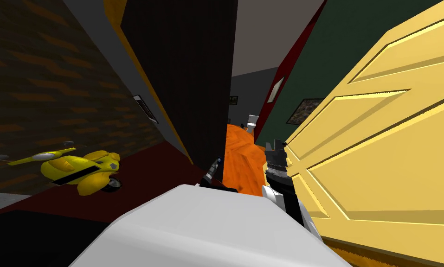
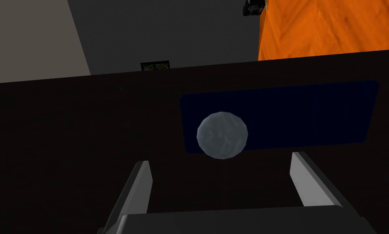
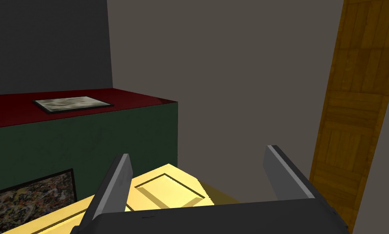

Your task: Push the door open

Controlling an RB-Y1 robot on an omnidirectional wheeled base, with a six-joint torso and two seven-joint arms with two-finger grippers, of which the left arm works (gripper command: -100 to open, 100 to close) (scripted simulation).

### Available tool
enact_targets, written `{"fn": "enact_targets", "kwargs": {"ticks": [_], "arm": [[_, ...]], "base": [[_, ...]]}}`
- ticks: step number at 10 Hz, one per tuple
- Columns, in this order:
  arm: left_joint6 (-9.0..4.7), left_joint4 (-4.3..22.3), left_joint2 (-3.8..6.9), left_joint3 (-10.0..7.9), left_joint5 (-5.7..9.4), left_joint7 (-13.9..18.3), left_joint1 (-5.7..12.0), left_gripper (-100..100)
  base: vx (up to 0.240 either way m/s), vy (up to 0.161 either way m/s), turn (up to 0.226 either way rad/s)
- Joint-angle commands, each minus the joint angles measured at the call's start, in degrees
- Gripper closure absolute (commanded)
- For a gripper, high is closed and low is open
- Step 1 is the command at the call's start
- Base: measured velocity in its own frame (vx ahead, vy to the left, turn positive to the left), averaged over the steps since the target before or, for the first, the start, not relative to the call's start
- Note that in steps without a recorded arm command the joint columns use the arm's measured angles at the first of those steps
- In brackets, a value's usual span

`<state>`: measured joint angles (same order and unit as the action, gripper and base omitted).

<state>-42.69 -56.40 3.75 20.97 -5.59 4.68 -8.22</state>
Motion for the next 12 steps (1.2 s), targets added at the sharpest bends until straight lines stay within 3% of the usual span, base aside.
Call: {"fn": "enact_targets", "kwargs": {"ticks": [1, 3, 4, 9, 12], "arm": [[-0.21, 0.62, -0.35, -0.28, 0.11, -0.09, 0.35, -100], [-0.17, 0.59, -0.39, -0.30, 0.12, -0.08, 0.35, -100], [-0.17, 0.59, -0.39, -0.30, 0.12, -0.08, 0.35, 100], [-0.17, 0.59, -0.39, -0.30, 0.12, -0.08, 0.35, 100], [0.07, 1.36, 0.31, -2.26, 0.88, -0.70, 0.88, 100]], "base": [[0.168, -0.078, -0.022], [0.107, -0.041, -0.008], [-0.010, 0.003, 0.009], [-0.011, 0.004, -0.003], [0.128, -0.090, 0.047]]}}
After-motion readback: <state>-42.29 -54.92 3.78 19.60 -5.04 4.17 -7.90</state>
